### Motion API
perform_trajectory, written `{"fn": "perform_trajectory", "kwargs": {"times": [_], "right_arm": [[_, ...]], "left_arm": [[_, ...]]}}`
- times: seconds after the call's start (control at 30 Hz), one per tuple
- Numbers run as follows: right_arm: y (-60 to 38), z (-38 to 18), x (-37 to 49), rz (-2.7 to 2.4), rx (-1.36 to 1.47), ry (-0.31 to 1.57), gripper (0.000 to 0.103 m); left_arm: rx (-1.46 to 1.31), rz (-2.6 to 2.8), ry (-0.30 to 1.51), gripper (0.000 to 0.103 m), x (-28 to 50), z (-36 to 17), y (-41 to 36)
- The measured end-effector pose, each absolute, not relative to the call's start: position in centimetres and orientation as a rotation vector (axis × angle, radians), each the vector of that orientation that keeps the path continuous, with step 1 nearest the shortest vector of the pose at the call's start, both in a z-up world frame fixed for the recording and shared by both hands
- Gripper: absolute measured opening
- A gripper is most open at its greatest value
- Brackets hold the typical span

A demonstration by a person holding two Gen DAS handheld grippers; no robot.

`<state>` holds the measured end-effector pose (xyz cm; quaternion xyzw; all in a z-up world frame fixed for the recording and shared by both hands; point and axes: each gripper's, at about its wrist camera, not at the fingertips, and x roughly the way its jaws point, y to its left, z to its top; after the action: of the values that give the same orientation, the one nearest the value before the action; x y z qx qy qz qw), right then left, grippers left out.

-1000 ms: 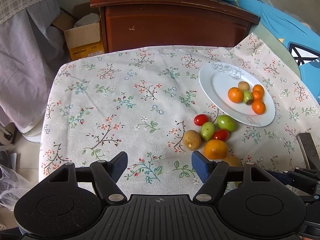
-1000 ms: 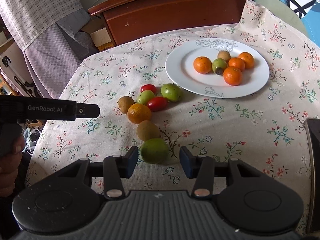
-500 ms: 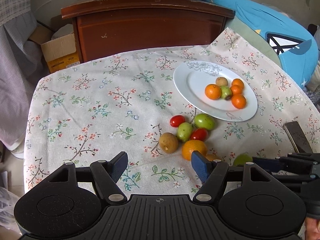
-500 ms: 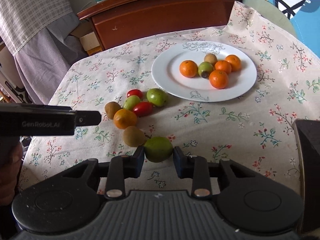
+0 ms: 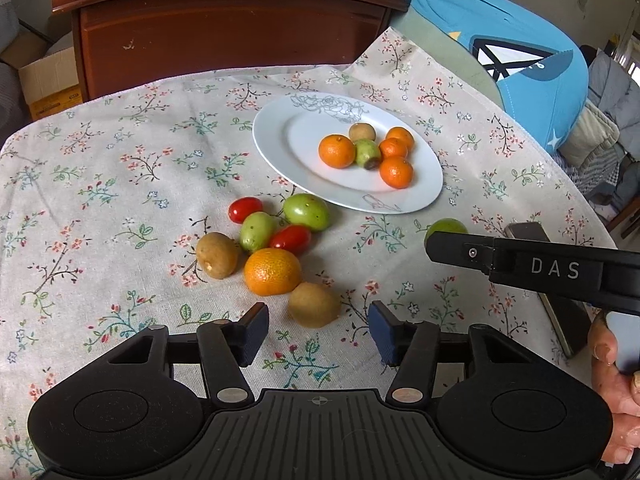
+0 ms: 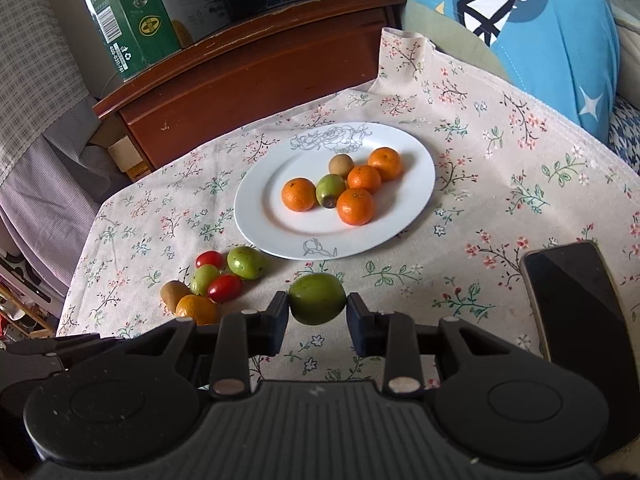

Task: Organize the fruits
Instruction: 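Close the left gripper on a brown kiwi while the right gripper lifts the lime, then carry the held lime and kiwi over the white plate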

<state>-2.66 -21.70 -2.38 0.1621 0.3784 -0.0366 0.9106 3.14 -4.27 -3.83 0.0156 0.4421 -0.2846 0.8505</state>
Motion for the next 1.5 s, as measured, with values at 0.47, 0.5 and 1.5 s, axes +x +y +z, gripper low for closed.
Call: {"fn": "perform_trajectory", "kwargs": {"times": [0.47,0.5,1.5], "right_arm": [[-21.8,-3.3,-2.3,-0.072,0.365,0.816,0.031],[-21.7,-3.3,-2.3,-0.070,0.364,0.818,0.031],[-21.5,-1.3,-2.1,0.006,0.378,0.743,0.031]], "left_arm": [[0.013,-0.571,0.920,0.027,3.4,-4.5,-4.9],[0.022,-0.571,0.913,0.027,3.3,-4.3,-4.9],[0.016,-0.540,0.711,0.027,4.1,1.2,-2.9]]}}
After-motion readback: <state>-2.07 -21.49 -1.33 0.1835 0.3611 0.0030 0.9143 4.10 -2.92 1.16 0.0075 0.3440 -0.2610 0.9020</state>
